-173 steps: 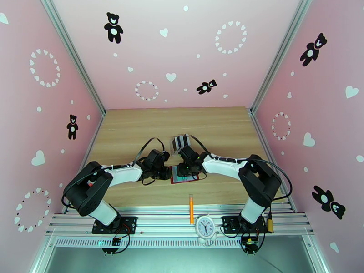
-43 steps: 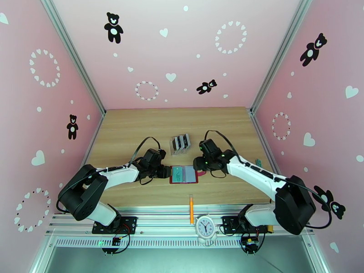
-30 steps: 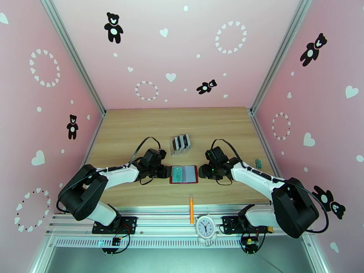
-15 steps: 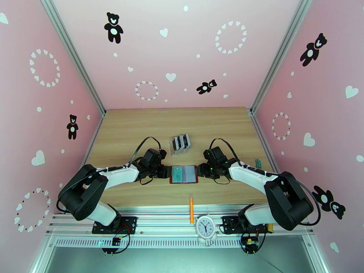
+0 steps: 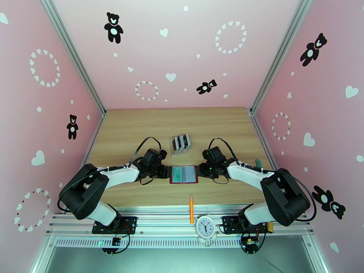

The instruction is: Put the credit cards into the card holder

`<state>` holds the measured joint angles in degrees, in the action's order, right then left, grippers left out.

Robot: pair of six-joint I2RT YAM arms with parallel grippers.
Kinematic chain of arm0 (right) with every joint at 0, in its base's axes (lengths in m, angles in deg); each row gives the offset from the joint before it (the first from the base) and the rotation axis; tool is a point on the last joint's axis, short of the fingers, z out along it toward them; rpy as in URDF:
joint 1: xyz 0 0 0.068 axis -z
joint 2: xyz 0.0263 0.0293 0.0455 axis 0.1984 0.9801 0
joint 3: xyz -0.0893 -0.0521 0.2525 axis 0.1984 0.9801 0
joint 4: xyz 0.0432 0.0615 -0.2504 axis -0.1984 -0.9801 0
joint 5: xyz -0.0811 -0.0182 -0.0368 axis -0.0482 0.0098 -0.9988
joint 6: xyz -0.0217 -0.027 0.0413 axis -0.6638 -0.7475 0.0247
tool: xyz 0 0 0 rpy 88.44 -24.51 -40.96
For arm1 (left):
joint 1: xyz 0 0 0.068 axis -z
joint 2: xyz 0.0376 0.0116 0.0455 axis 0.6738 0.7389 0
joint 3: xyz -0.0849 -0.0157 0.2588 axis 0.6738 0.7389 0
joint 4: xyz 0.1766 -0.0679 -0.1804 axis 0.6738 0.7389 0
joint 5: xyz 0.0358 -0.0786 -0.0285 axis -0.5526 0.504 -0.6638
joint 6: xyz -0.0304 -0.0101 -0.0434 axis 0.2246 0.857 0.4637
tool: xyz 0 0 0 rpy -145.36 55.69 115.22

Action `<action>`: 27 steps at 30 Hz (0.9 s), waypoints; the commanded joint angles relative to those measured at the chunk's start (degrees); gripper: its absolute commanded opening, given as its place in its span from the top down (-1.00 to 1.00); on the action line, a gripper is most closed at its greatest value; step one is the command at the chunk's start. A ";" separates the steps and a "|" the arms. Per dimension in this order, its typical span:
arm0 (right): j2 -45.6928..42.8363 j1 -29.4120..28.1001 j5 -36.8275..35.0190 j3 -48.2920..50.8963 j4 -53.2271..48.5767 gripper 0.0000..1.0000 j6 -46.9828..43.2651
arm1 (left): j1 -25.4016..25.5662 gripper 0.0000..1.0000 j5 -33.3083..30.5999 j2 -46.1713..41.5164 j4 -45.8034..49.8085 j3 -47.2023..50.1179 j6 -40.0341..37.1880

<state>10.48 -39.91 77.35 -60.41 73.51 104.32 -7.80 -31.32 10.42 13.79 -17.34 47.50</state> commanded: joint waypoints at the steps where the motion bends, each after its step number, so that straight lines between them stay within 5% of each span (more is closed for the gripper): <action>1: 0.80 0.13 0.52 0.08 0.52 0.29 -0.02 | -0.37 0.09 0.91 0.77 -0.48 -0.15 0.02; 12: -3.94 0.11 0.25 -1.44 -3.20 0.80 -0.48 | -0.09 0.23 1.10 1.13 -0.57 -0.31 -0.13; 27: -7.96 -0.09 3.35 -4.40 -5.09 0.90 0.25 | 0.66 0.43 1.27 2.34 -0.22 -1.19 -0.48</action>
<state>4.58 -39.94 79.18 -62.60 69.73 104.25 -7.66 -31.06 11.52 13.33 -17.43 47.48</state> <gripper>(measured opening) 0.083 0.284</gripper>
